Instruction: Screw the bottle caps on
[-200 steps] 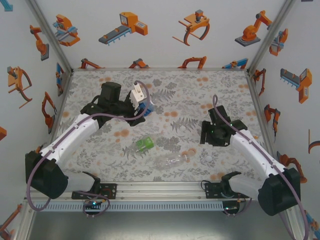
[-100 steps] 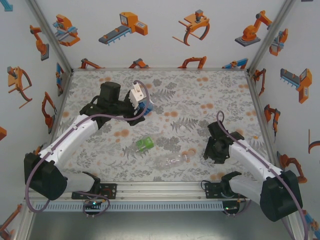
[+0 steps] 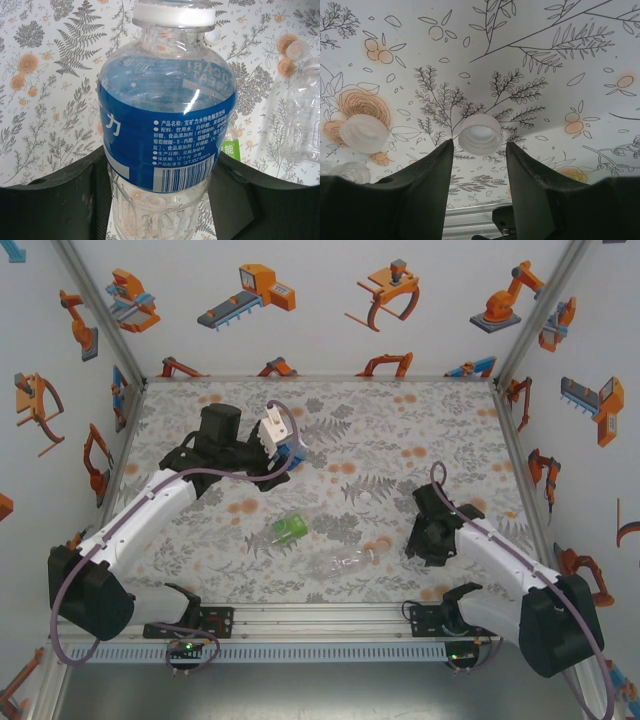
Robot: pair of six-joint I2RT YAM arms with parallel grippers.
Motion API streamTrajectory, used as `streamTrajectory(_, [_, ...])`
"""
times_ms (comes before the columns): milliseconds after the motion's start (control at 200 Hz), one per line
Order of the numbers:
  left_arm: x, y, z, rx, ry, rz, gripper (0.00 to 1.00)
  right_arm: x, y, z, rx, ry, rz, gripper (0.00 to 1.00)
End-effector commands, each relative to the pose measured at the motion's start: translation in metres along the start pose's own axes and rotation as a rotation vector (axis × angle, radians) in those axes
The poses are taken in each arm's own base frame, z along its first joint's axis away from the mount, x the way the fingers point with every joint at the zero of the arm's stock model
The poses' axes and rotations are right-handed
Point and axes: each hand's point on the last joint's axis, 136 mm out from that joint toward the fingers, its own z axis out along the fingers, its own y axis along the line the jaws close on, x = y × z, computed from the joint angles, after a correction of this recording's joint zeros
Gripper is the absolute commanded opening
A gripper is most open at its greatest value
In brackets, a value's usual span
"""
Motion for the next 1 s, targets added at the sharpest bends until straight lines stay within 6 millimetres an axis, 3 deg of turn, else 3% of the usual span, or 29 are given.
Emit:
streamTrajectory(0, [-0.018,-0.002,-0.011,-0.002,-0.046,0.013,0.09,-0.008,0.001,0.0,0.02,-0.027,-0.013,0.46])
streamTrajectory(556, [-0.014,-0.003,-0.005,0.019,-0.028,0.006,0.08,-0.019,0.007,-0.003,0.023,-0.056,-0.052,0.33])
streamTrajectory(751, [-0.013,-0.003,-0.004,0.023,-0.024,0.005,0.06,-0.043,0.026,-0.013,0.001,-0.093,-0.086,0.33])
streamTrajectory(996, [-0.011,-0.003,-0.003,0.022,-0.007,0.001,0.06,-0.079,0.07,-0.008,-0.05,-0.102,-0.144,0.33])
